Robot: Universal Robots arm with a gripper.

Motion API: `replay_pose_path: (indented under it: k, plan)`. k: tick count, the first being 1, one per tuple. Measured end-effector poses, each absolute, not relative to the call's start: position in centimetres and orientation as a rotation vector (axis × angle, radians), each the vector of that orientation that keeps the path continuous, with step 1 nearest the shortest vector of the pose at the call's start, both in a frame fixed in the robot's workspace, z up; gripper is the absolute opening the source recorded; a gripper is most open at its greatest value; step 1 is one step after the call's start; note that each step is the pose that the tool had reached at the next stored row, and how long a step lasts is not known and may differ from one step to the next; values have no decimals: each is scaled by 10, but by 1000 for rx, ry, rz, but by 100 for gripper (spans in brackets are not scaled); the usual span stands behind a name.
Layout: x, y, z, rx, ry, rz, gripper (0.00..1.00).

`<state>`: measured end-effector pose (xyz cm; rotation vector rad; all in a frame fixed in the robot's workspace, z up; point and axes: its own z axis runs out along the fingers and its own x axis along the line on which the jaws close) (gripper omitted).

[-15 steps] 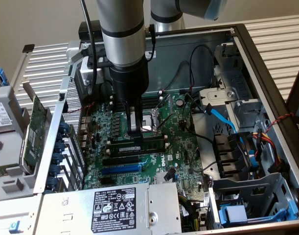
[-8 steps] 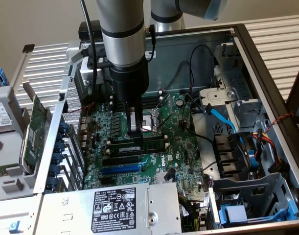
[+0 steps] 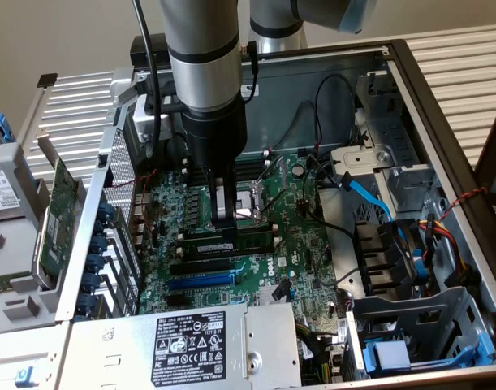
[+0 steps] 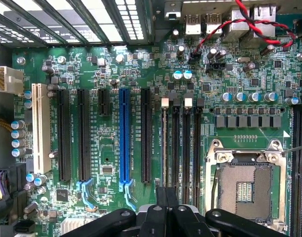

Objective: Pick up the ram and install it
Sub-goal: 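Press down the ram until it locks into place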

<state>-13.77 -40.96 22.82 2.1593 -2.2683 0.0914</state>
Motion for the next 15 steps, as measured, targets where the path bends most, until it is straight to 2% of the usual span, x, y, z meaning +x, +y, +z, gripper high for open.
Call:
replay_pose_path:
  k: [15]
  plan:
    - [-138,-410,228,2161,-2271,88,11]
